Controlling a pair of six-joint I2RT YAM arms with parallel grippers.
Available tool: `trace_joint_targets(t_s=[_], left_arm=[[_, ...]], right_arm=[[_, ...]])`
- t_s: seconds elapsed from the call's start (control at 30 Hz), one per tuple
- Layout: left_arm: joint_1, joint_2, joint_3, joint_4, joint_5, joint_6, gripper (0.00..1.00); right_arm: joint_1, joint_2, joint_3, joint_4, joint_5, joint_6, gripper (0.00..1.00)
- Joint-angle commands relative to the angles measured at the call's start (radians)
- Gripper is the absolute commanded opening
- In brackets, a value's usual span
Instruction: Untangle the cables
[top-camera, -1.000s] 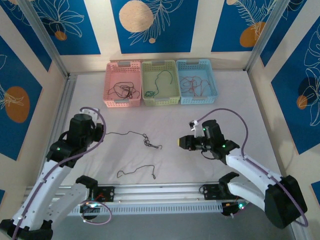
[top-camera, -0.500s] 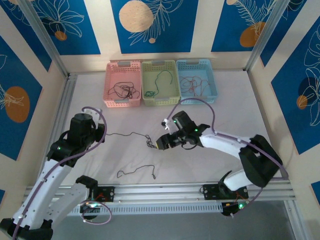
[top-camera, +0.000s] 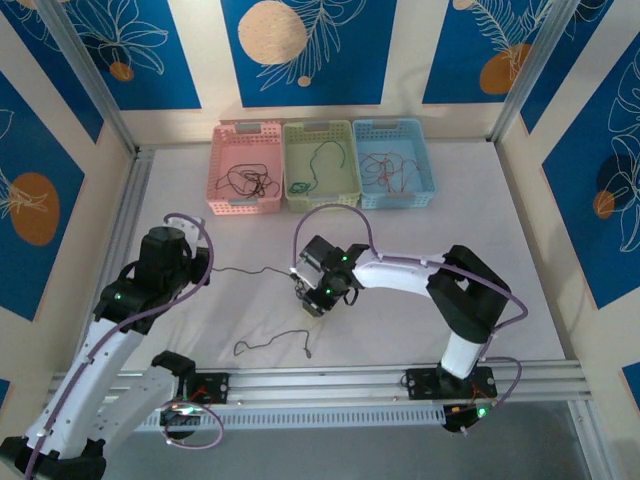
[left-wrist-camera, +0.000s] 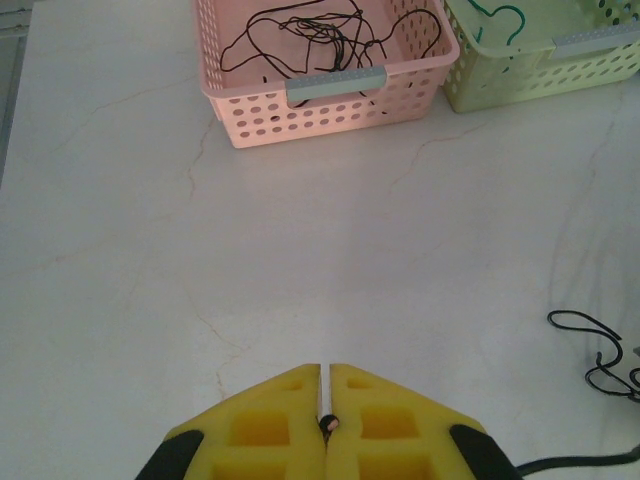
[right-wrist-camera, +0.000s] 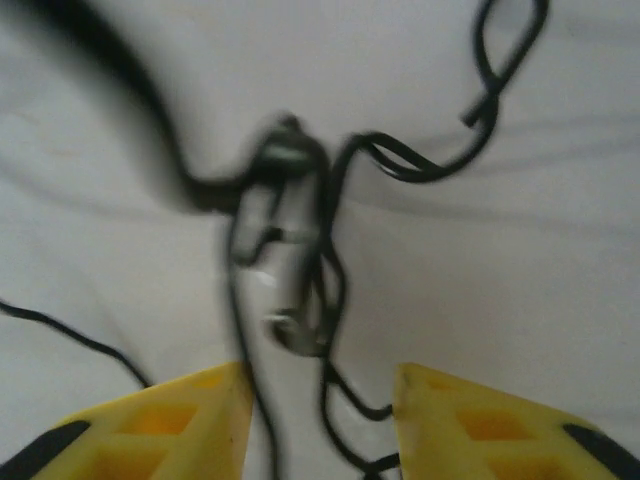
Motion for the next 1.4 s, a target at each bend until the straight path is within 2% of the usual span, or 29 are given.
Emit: trace_joint_targets(t_s=[0.0, 0.1, 0.27, 0.47, 0.63, 0.67, 0.7, 0.73, 0.83, 0.93, 1.07, 1.17, 1.27, 1.37], left_arm=[[0.010, -0.004, -0.006, 0.023, 0.013, 0.008, 0.00], [0.010, -0.004, -0.005, 0.023, 0.010, 0.008, 0.00], [0.011, 0.000, -0.002, 0.023, 0.002, 0.007, 0.00], [0.012, 0.003, 0.042, 0.002, -0.006, 0.003, 0.00], [0.011, 0.032, 0.130, -0.046, 0.036, -0.031, 0.00], [0.011, 0.035, 0.139, -0.053, 0.049, -0.038, 0.00], [0.011, 0.029, 0.136, -0.049, 0.073, -0.046, 0.00], [0.011, 0.020, 0.123, -0.030, 0.100, -0.051, 0.00], [0.011, 0.014, 0.077, 0.026, 0.193, -0.070, 0.00], [0.011, 0.034, 0.050, 0.071, 0.255, -0.095, 0.00], [0.011, 0.054, 0.038, 0.108, 0.272, -0.123, 0.00], [0.011, 0.074, 0.049, 0.076, 0.196, -0.111, 0.00], [0.011, 0.109, 0.071, 0.032, 0.110, -0.092, 0.00], [0.011, 0.154, 0.105, -0.006, 0.039, -0.070, 0.00]], right_arm=[[0.014, 0.008, 0.023, -0.047, 0.095, -0.055, 0.28], [0.017, -0.036, -0.003, -0.020, 0.112, -0.074, 0.10], [0.021, -0.154, -0.056, 0.023, 0.033, -0.128, 0.00], [0.048, -0.293, -0.156, 0.141, -0.066, -0.208, 0.00], [0.076, -0.370, -0.250, 0.263, 0.124, -0.340, 0.00], [0.078, -0.374, -0.259, 0.280, 0.172, -0.354, 0.09], [0.076, -0.378, -0.259, 0.286, 0.208, -0.353, 0.26], [0.071, -0.380, -0.255, 0.269, 0.205, -0.343, 0.38], [0.053, -0.410, -0.259, 0.279, 0.095, -0.270, 0.55], [0.048, -0.461, -0.294, 0.337, 0.026, -0.184, 0.60], [0.028, -0.570, -0.370, 0.398, -0.063, -0.084, 0.60], [0.038, -0.640, -0.436, 0.393, -0.219, -0.048, 0.58], [0.127, -0.621, -0.439, 0.400, -0.232, -0.042, 0.57], [0.211, -0.546, -0.367, 0.337, -0.199, -0.098, 0.55]])
